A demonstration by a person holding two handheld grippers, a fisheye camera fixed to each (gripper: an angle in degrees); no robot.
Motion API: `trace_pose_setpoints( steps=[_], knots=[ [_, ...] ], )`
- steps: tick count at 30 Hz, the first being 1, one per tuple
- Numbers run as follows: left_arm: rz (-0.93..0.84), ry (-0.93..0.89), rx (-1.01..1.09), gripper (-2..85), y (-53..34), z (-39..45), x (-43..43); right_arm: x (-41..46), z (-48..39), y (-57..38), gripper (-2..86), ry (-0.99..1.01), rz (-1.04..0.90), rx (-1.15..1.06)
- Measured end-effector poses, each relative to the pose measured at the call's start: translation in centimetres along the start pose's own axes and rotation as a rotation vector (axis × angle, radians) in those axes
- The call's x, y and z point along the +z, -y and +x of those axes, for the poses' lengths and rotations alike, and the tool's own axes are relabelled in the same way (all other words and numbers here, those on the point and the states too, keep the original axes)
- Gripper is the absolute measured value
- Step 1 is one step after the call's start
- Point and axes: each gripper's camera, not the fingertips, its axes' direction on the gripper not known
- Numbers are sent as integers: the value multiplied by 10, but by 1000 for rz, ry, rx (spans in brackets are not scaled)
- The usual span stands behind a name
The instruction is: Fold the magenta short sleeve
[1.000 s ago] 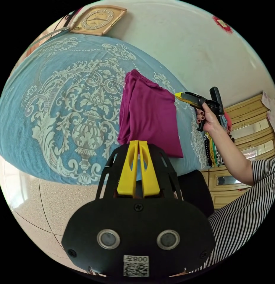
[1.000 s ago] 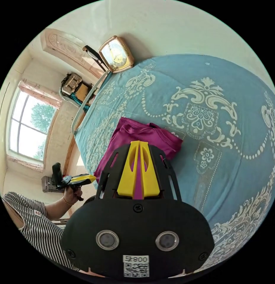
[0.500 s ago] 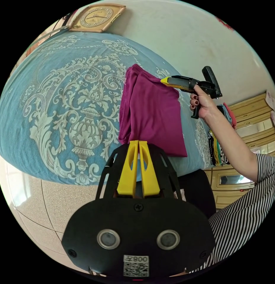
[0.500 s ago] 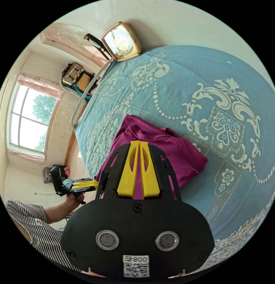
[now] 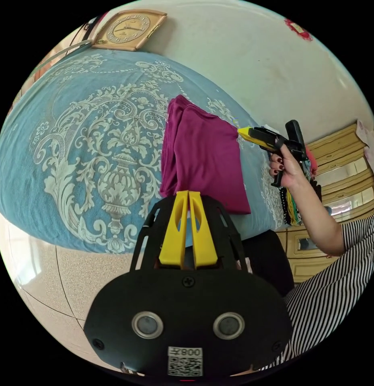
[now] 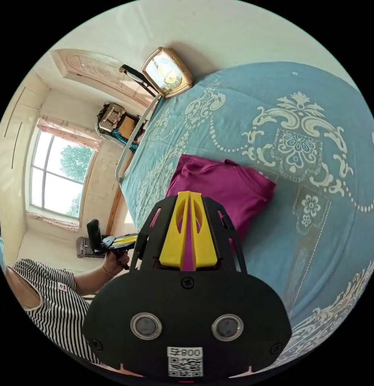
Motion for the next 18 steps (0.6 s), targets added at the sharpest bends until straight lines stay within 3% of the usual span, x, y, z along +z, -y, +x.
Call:
trace_pose_setpoints(
  steps=[5,7,10,13,18],
  knots=[
    [56,-27,-37,4,5,28,-17,30,-3,-105,1,16,-153,18],
    [29,2,-35,4,8,42,-18,36,0,-132,1,26,-139,38],
    [-4,-36,-65,6,13,58,-18,66,16,-159,2,-18,-266,53],
    [54,-60,27,11,15,99,-35,46,23,-177,2,8,-204,70],
    [-84,-49,368,47,22,216,-13,12,57,-244,9,124,-129,189]
  ],
)
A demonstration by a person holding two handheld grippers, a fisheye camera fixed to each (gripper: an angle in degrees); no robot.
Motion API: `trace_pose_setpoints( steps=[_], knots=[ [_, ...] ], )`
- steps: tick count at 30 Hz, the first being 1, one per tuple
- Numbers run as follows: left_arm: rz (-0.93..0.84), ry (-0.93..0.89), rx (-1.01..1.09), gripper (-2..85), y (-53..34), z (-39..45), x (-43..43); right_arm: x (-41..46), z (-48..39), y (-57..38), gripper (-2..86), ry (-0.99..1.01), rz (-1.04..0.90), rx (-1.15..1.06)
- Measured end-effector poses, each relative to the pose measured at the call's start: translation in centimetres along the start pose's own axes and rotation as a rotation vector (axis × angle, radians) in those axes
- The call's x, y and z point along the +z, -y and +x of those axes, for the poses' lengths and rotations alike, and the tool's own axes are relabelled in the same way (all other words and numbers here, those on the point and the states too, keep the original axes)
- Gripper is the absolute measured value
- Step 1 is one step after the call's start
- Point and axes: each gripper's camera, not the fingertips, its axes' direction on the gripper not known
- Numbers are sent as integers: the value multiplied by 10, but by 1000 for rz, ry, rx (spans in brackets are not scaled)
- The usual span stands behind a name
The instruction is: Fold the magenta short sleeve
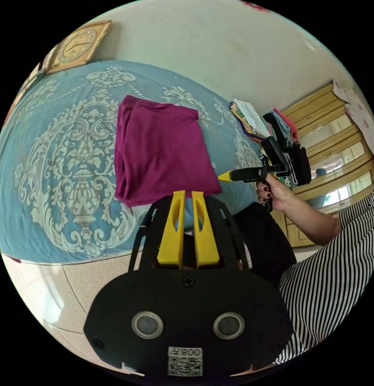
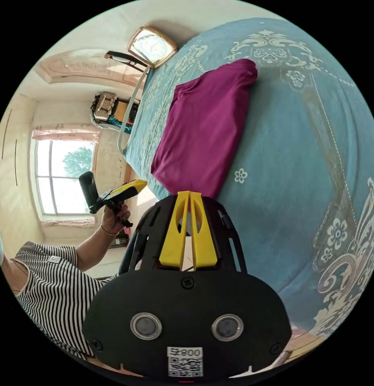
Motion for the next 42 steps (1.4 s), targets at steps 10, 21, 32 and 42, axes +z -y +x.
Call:
trace_pose_setpoints(
  steps=[10,21,32,42],
  knots=[
    [-272,283,436,61,68,148,88,-8,96,-101,56,274,115,230],
    [-209,278,378,15,65,163,85,9,126,-132,80,384,78,274],
    [-190,227,315,15,22,113,92,28,117,-144,45,440,49,290],
    [8,-301,-341,45,-110,-89,65,4,67,-154,21,545,97,232]
  ],
)
